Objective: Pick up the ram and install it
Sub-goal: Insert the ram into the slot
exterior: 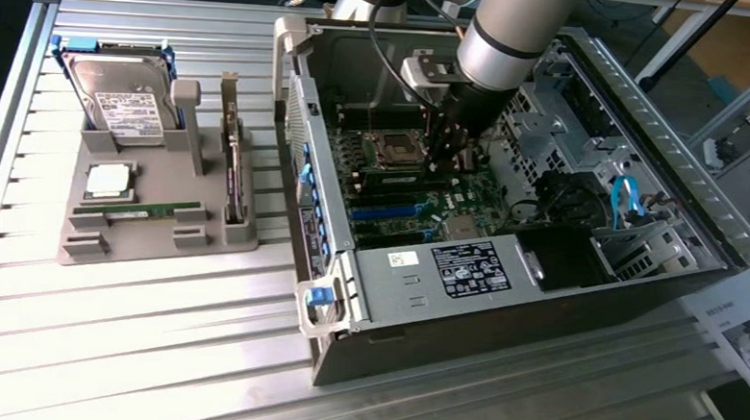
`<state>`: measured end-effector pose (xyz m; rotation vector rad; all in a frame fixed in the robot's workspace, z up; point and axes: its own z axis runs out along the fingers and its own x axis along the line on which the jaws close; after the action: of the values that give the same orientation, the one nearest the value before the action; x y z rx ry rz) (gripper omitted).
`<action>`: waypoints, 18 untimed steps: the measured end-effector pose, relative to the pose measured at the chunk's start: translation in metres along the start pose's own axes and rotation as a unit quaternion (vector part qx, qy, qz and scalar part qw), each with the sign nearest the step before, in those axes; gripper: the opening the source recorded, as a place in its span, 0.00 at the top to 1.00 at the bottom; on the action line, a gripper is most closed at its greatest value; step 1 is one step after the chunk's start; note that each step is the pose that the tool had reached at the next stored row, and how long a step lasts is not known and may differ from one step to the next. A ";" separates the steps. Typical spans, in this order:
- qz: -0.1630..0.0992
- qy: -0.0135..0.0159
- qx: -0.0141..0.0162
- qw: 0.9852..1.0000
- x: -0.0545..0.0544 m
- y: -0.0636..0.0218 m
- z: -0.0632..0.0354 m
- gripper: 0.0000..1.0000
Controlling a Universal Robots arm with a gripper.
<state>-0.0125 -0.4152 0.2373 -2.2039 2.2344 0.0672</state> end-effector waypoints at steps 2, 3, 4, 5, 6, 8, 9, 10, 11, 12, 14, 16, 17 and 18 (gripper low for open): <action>0.000 0.000 0.000 1.000 0.000 0.0000 0.0005 0.88; 0.000 0.000 0.000 1.000 0.000 0.0000 0.0007 0.88; 0.000 0.000 0.000 1.000 0.000 0.0000 0.0009 0.88; 0.000 0.000 0.000 1.000 0.000 0.0000 0.0011 0.88; 0.000 0.000 0.000 1.000 0.000 0.0000 0.0013 0.88; 0.000 0.000 0.000 1.000 0.000 -0.0001 0.0015 0.88; 0.000 0.000 0.000 1.000 0.000 -0.0001 0.0015 0.88; 0.000 0.000 0.000 1.000 0.000 -0.0001 0.0015 0.88; 0.000 0.000 0.000 1.000 0.000 -0.0001 0.0015 0.88; 0.000 0.000 0.000 1.000 0.000 -0.0001 0.0014 0.88; 0.000 0.000 0.000 1.000 0.000 0.0000 0.0002 0.88; 0.000 0.000 0.000 1.000 0.000 0.0000 -0.0014 0.88; 0.000 0.000 0.000 1.000 0.000 0.0000 -0.0017 0.88; 0.000 0.000 0.000 1.000 0.000 0.0000 -0.0017 0.88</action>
<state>-0.0125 -0.4151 0.2390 -2.2037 2.2341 0.0675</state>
